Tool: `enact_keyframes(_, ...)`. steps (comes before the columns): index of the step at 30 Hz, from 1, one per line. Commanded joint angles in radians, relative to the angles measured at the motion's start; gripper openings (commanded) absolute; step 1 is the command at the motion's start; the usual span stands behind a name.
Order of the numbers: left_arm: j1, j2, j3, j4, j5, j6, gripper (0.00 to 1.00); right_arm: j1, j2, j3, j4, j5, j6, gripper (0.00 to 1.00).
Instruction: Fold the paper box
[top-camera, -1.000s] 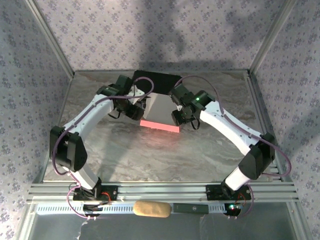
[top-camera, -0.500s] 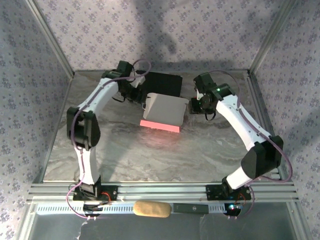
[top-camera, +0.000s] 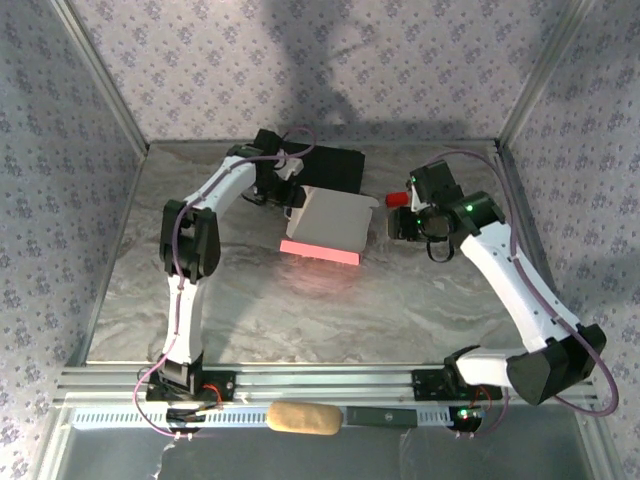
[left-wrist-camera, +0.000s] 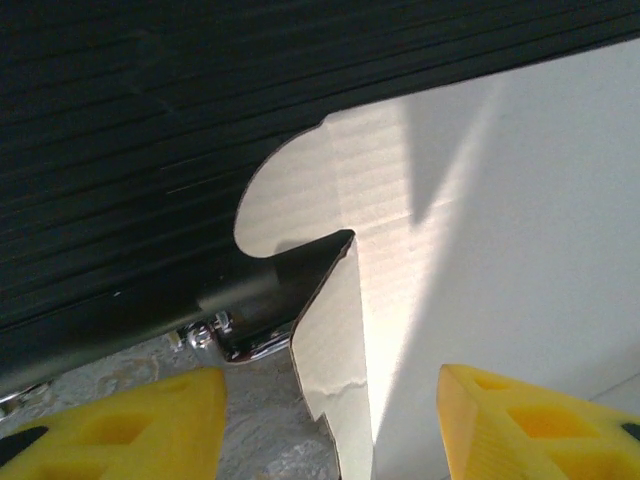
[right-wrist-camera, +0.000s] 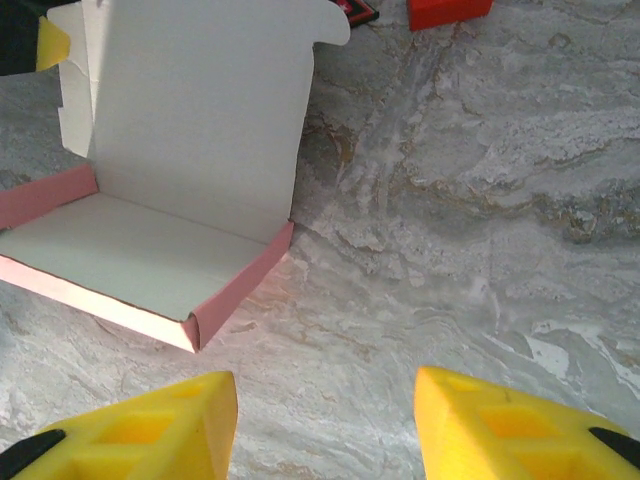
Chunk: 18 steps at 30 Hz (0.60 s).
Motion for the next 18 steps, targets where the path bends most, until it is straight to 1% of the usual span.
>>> enact_keyframes(1, -0.007, 0.020, -0.009, 0.026, 0.034, -0.009, 0.55, 0.007, -0.019, -0.009, -0.024, -0.009, 0.018, 0.51)
enact_keyframes(3, -0.007, 0.012, -0.048, 0.060, 0.035, -0.017, 0.53, 0.012, -0.016, -0.005, -0.027, -0.012, 0.021, 0.51)
enact_keyframes(6, -0.007, -0.007, -0.106, 0.122, 0.053, -0.032, 0.45, 0.027, -0.013, -0.003, -0.023, -0.003, 0.024, 0.51)
enact_keyframes(8, -0.007, -0.014, -0.131, 0.148, 0.068, -0.035, 0.36, 0.032, -0.009, -0.003, -0.021, 0.001, 0.028, 0.51)
enact_keyframes(10, -0.009, -0.027, -0.152, 0.167, 0.071, -0.037, 0.24, 0.033, -0.005, -0.007, -0.018, 0.007, 0.031, 0.50)
enact_keyframes(12, -0.009, -0.058, -0.187, 0.198, 0.065, -0.040, 0.17, 0.032, -0.004, -0.011, -0.016, 0.010, 0.037, 0.49)
enact_keyframes(15, -0.016, -0.162, -0.287, 0.287, 0.033, -0.038, 0.07, 0.022, 0.001, -0.014, -0.009, 0.004, 0.038, 0.48)
enact_keyframes(18, -0.018, -0.324, -0.447, 0.432, -0.025, -0.047, 0.00, 0.003, 0.002, -0.004, 0.001, 0.005, 0.025, 0.46)
